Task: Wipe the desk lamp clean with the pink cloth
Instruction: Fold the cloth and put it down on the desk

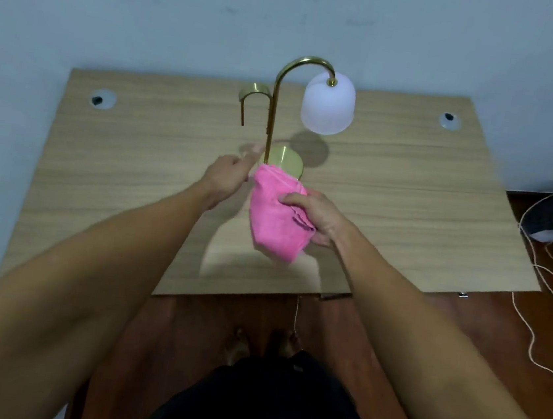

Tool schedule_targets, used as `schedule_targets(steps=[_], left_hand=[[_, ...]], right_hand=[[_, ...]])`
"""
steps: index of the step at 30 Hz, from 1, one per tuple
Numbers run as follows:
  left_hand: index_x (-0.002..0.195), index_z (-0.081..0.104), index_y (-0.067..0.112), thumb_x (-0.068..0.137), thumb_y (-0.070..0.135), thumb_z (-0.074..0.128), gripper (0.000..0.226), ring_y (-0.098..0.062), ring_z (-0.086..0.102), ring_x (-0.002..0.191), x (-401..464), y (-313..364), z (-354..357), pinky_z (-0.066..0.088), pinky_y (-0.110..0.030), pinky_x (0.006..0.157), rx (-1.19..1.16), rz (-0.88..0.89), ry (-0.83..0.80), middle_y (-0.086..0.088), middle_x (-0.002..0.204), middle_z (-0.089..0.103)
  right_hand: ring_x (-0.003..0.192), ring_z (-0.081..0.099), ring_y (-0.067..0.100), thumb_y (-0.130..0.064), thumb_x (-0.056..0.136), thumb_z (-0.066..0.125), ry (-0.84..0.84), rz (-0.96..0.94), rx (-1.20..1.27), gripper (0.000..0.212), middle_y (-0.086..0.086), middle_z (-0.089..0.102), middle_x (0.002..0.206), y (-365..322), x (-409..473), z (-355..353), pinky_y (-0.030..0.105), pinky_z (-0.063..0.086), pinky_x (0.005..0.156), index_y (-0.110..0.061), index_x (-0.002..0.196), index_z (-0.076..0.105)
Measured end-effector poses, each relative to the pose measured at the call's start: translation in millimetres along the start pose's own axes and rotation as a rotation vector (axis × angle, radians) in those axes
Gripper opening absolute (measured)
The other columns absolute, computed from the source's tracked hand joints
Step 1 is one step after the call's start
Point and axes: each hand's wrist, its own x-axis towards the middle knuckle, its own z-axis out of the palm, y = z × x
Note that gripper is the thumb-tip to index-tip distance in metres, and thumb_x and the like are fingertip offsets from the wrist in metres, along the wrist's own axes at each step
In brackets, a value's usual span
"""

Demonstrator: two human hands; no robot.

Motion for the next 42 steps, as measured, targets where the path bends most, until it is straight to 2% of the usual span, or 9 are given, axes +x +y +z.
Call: schedule_targets(steps=[3,6,10,15,18,22,26,36,42], left_hand=[[0.126,0.066,0.01,0.088,0.072,0.05,0.074,-0.02,0.061,0.111,-15,-9,10,0.039,-0.038,0.093,-0.187,-0.121,-0.229,-0.001,0.114,0.07],[0.114,0.07,0.017,0.093,0.044,0.059,0.036,-0.011,0.063,0.094,-20,1,25,0.039,-0.029,0.089,-0.388,-0.084,-0.409,0.008,0.099,0.074],[0.102,0.073,0.016,0.094,0.024,0.064,0.015,-0.011,0.063,0.092,-21,27,48,0.039,-0.031,0.096,-0.415,-0.056,-0.423,0.006,0.093,0.075],[0.126,0.066,0.013,0.099,0.033,0.06,0.034,-0.02,0.066,0.103,-20,58,88,0.054,-0.031,0.08,-0.373,0.005,-0.354,-0.009,0.123,0.072],[0.13,0.058,0.015,0.103,0.034,0.053,0.034,-0.02,0.068,0.101,-27,77,119,0.058,-0.03,0.066,-0.348,0.018,-0.281,-0.006,0.12,0.07],[0.129,0.053,0.018,0.105,0.039,0.047,0.033,-0.021,0.069,0.092,-36,99,166,0.055,-0.027,0.051,-0.292,0.047,-0.253,-0.009,0.119,0.067],[0.127,0.049,0.021,0.106,0.043,0.041,0.031,-0.02,0.068,0.089,-39,114,216,0.055,-0.03,0.058,-0.234,0.042,-0.211,-0.008,0.117,0.065],[0.126,0.041,0.019,0.11,0.036,0.029,0.027,-0.021,0.057,0.062,-30,121,312,0.041,-0.02,0.038,-0.176,-0.131,-0.173,-0.009,0.086,0.056],[0.125,0.041,0.011,0.11,0.033,0.031,0.029,-0.027,0.059,0.067,-3,110,348,0.049,-0.033,0.045,-0.1,-0.163,-0.136,-0.013,0.083,0.055]], right_hand=[[0.072,0.064,0.022,-0.015,0.074,0.075,-0.055,0.049,0.013,0.063,0.006,0.062,0.081,-14,-19,-9,0.033,0.056,0.067,-0.006,0.131,0.05],[0.067,0.064,0.022,-0.017,0.089,0.052,-0.067,0.085,0.073,0.027,0.006,0.062,0.075,-31,-41,-20,0.029,0.055,0.063,-0.01,0.116,0.054],[0.065,0.066,0.024,-0.023,0.097,0.036,-0.064,0.098,0.133,0.033,0.009,0.067,0.075,-45,-60,-47,0.03,0.052,0.066,-0.005,0.106,0.062],[0.097,0.071,0.033,-0.065,0.089,0.057,-0.2,0.031,0.188,0.069,0.02,0.073,0.106,-54,-90,-100,0.045,0.06,0.085,-0.003,0.12,0.067],[0.111,0.071,0.036,-0.034,0.087,0.079,-0.302,-0.023,0.18,0.064,0.024,0.067,0.126,-53,-107,-139,0.05,0.064,0.09,-0.005,0.138,0.055],[0.1,0.076,0.03,0.009,0.1,0.059,-0.103,-0.063,0.082,0.048,0.022,0.068,0.123,-53,-117,-192,0.041,0.068,0.08,-0.006,0.144,0.052],[0.076,0.075,0.022,-0.015,0.114,0.045,0.097,-0.053,0.108,0.038,0.013,0.071,0.094,-50,-116,-243,0.038,0.068,0.066,-0.005,0.15,0.049],[0.093,0.076,0.023,-0.03,0.114,0.044,0.3,-0.122,-0.377,0.025,0.01,0.074,0.112,-44,-101,-328,0.035,0.063,0.065,-0.017,0.127,0.061],[0.086,0.066,0.029,-0.03,0.111,0.047,0.42,-0.158,-0.572,0.027,0.016,0.068,0.104,-29,-74,-358,0.036,0.053,0.067,-0.01,0.118,0.064]])
